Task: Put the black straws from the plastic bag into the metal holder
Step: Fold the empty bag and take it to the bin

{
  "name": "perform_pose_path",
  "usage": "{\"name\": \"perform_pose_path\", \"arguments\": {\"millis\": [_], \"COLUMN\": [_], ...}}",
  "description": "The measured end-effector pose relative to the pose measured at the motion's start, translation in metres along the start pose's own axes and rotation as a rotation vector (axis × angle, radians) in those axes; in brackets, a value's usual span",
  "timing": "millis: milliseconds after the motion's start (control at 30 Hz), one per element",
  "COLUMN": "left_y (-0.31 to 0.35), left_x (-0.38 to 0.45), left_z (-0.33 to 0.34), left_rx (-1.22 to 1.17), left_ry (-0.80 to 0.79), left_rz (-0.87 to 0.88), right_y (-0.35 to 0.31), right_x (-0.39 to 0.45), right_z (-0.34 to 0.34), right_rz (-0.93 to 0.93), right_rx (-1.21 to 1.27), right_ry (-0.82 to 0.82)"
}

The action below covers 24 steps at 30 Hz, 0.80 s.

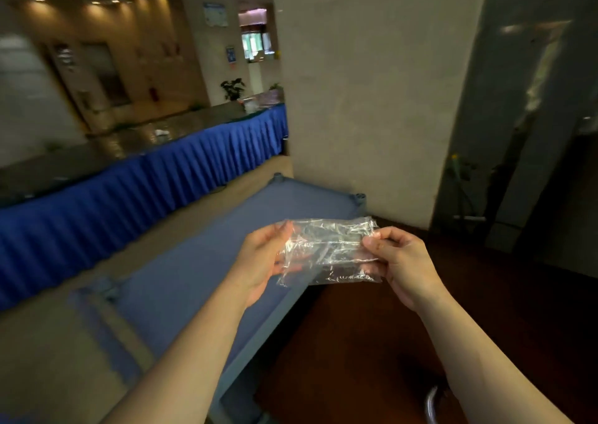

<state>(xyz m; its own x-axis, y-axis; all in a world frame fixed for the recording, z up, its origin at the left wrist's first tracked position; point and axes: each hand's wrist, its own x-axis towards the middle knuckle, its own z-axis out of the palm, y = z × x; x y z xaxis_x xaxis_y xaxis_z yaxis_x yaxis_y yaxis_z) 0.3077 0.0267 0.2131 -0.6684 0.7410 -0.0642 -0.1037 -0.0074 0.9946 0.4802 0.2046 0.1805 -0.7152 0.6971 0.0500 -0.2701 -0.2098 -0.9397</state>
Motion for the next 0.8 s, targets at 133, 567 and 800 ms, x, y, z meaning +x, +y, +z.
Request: {"name": "perform_pose_path", "arguments": {"millis": [133, 567, 800], "left_y": [0.005, -0.025, -0.047], "left_x": [-0.023, -0.102, -0.149], "left_z": [-0.052, -0.255, -0.368], "left_rx": [0.016, -0.082, -0.183], "left_ry": [0.282, 0.586, 0.679], "left_rz": [0.122, 0.163, 0.146], "right_y": [0.02, 0.117, 0.185], "right_x": [0.004, -0.009, -0.028], "right_z": [0.059, 0.274, 0.387], "right_rz": [0.057, 0.046, -0.063], "right_rx": [-0.013, -0.23, -0.354], "right_ry": [-0.157, -0.239, -0.244]}}
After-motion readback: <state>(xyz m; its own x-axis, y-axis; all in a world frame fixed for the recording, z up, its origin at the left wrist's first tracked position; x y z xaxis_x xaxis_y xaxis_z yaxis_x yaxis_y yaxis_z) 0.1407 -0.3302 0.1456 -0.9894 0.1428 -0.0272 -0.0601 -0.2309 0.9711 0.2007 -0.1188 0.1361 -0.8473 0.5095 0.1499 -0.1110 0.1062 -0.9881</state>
